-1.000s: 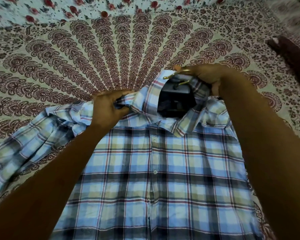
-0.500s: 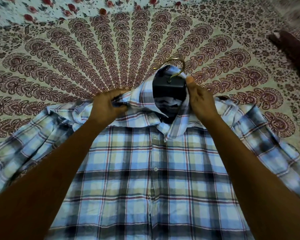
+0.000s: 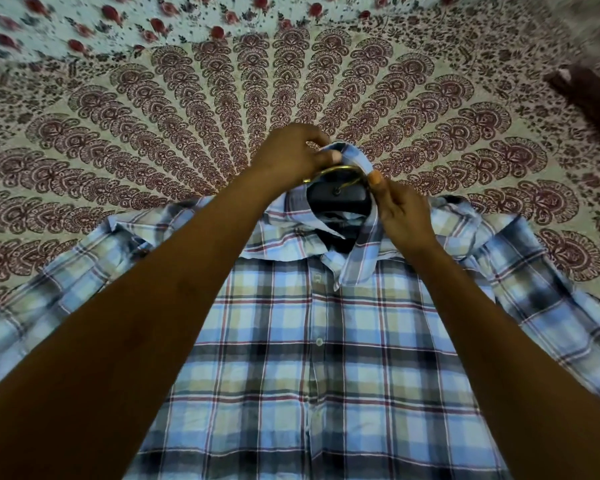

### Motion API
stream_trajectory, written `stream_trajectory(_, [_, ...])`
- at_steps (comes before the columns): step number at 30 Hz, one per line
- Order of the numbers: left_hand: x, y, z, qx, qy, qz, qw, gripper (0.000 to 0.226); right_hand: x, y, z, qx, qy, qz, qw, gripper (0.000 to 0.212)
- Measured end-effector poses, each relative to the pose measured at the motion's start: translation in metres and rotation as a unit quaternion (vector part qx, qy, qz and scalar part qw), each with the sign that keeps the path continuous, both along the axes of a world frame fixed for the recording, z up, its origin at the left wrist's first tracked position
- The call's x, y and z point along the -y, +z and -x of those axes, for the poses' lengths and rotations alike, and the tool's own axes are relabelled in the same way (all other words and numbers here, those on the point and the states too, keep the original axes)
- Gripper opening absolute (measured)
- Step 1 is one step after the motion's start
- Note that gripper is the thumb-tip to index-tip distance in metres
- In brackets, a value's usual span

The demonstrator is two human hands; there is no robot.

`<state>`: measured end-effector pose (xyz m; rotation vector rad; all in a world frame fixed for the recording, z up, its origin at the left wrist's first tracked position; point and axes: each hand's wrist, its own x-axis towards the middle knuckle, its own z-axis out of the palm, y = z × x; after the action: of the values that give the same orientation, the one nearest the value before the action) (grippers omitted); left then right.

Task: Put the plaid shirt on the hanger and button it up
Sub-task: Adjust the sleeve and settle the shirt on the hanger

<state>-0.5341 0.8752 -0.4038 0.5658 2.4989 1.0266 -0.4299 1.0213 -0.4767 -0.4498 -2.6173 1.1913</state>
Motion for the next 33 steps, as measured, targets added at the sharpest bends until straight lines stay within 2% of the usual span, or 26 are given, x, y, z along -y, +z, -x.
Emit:
stream_trajectory(3, [-0.004, 0.002, 0.003, 0.022, 0.009, -0.006, 1.0, 0.022, -0.003, -0.005, -0.001, 0.015, 0.003, -0.001, 1.0, 0.099])
stream_trajectory(9, [0.004, 0.006, 0.009, 0.163, 0.021, -0.03, 0.986, 0.019, -0.004, -0.007, 0.001, 0.018, -0.007, 0.009, 1.0, 0.11])
stream_trajectory(13, [0.009, 0.003, 0.01, 0.219, 0.079, -0.068, 0.97, 0.01, -0.005, -0.01, 0.004, 0.015, -0.007, -0.004, 1.0, 0.107])
stream_trajectory(16, [0.018, 0.001, 0.013, 0.191, 0.052, -0.019, 0.98, 0.021, -0.007, -0.013, 0.005, 0.01, -0.014, 0.004, 1.0, 0.106])
stream_trajectory(18, [0.027, 0.007, 0.014, 0.185, 0.028, 0.035, 0.982, 0.012, -0.008, -0.013, 0.008, 0.014, -0.013, -0.001, 1.0, 0.096])
stream_trajectory(20, [0.038, 0.012, 0.015, 0.233, 0.021, 0.043, 0.971, 0.016, -0.006, -0.011, 0.009, 0.012, -0.01, 0.01, 1.0, 0.087])
stream_trajectory(22, [0.045, 0.011, 0.016, 0.284, 0.026, 0.016, 0.958, 0.026, -0.004, -0.01, 0.009, -0.005, -0.004, 0.002, 1.0, 0.086])
stream_trajectory(23, [0.046, 0.011, 0.015, 0.287, 0.035, 0.008, 0.957, 0.024, -0.003, -0.01, 0.009, -0.008, -0.003, -0.004, 1.0, 0.086])
stream_trajectory(25, [0.045, 0.008, 0.012, 0.238, 0.027, 0.044, 0.97, 0.012, -0.004, -0.013, 0.01, 0.004, -0.01, -0.002, 1.0, 0.083])
stream_trajectory(27, [0.044, 0.007, 0.009, 0.148, -0.005, 0.103, 0.983, 0.019, -0.006, -0.015, 0.012, 0.015, -0.016, 0.005, 1.0, 0.082])
stream_trajectory(29, [0.045, 0.008, 0.003, 0.064, -0.023, 0.171, 0.983, 0.019, -0.007, -0.017, 0.014, 0.009, -0.011, 0.003, 1.0, 0.09])
stream_trajectory(31, [0.048, 0.008, -0.005, -0.028, -0.021, 0.264, 0.964, 0.023, -0.007, -0.017, 0.014, 0.01, -0.014, -0.008, 1.0, 0.078])
stream_trajectory(33, [0.055, 0.004, -0.01, -0.078, 0.009, 0.298, 0.951, 0.03, -0.008, -0.016, 0.015, 0.014, -0.02, -0.013, 1.0, 0.06])
